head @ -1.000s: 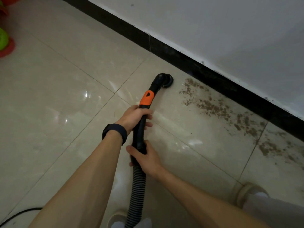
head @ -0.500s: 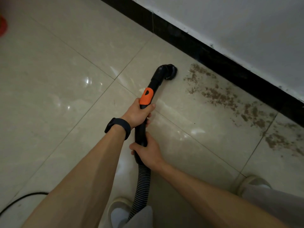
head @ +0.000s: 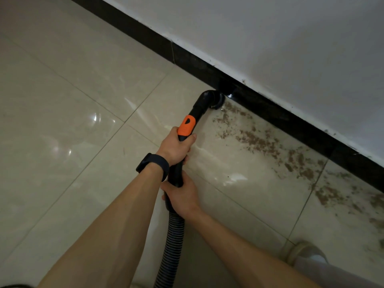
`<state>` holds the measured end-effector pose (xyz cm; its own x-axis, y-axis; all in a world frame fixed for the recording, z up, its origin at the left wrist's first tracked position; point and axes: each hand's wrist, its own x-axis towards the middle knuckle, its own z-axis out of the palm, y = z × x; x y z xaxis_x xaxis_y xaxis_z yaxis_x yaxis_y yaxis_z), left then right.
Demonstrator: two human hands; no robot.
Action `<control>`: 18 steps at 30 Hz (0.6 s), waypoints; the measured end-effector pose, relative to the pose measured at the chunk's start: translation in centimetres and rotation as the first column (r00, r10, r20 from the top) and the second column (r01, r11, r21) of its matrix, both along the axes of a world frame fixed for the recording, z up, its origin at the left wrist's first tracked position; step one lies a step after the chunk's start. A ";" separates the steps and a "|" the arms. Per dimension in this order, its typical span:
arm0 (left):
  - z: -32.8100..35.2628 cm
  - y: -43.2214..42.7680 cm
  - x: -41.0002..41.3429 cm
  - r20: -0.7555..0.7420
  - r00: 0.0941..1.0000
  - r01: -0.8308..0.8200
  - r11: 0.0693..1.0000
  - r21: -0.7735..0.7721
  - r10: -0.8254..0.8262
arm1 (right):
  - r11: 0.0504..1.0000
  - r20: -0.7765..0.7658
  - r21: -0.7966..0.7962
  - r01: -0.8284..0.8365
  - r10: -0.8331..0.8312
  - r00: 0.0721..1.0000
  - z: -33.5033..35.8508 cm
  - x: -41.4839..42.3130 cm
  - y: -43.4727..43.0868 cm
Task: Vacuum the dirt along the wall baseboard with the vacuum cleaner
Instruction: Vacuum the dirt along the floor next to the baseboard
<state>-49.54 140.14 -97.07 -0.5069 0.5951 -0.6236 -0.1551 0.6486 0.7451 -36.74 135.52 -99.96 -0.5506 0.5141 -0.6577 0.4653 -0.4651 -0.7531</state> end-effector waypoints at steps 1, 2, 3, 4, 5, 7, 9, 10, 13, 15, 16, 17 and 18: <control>0.0 0.5 0.0 -0.012 1.000 0.007 1.000 0.002 -0.007 | 1.000 0.000 -0.004 0.009 -0.009 1.000 0.0 -0.1 0.4; -0.1 0.9 -0.1 -0.026 1.000 0.015 1.000 0.001 -0.015 | 1.000 -0.002 -0.008 0.020 -0.020 1.000 0.0 -0.3 0.7; -0.1 1.3 -0.1 -0.038 0.999 0.021 1.000 -0.001 -0.022 | 1.000 -0.001 -0.010 0.028 -0.028 1.000 0.0 -0.4 1.0; -0.1 1.5 -0.2 -0.045 0.999 0.026 1.000 -0.004 -0.026 | 1.000 0.002 -0.009 0.028 -0.027 1.000 0.0 -0.5 1.2; -0.1 1.7 -0.3 -0.048 0.998 0.028 1.000 -0.009 -0.028 | 1.000 0.006 -0.011 0.016 -0.016 1.000 0.0 -0.5 1.4; -0.2 1.7 -0.4 -0.050 0.998 0.032 0.999 -0.021 -0.033 | 1.000 0.004 -0.024 -0.015 0.015 1.000 0.0 -0.5 1.5; -0.1 1.3 -0.5 -0.057 0.997 0.052 0.998 -0.033 -0.053 | 0.999 0.001 -0.036 -0.037 0.038 0.999 0.1 -0.6 1.1; 0.0 0.9 -0.6 -0.053 0.997 0.062 0.997 -0.039 -0.064 | 0.998 0.002 -0.041 -0.049 0.049 0.999 0.2 -0.7 0.8; 0.4 -1.1 -0.7 -0.011 0.997 0.073 0.996 -0.051 -0.074 | 0.994 0.006 -0.062 -0.089 0.089 0.996 0.9 -0.7 -1.1; 0.7 -3.1 -0.6 0.010 0.996 0.085 0.994 -0.071 -0.085 | 0.989 0.006 -0.082 -0.126 0.127 0.992 1.3 -0.5 -2.8; 0.9 -4.1 -0.6 0.024 0.996 0.088 0.993 -0.081 -0.086 | 0.985 0.010 -0.091 -0.144 0.146 0.989 1.4 -0.4 -3.7; 1.0 -5.0 -0.5 0.037 0.996 0.089 0.992 -0.089 -0.086 | 0.982 0.016 -0.098 -0.160 0.162 0.987 1.6 -0.3 -4.5; 1.1 -5.9 -0.5 0.046 0.995 0.088 0.991 -0.096 -0.084 | 0.979 0.020 -0.103 -0.174 0.177 0.984 1.7 -0.2 -5.4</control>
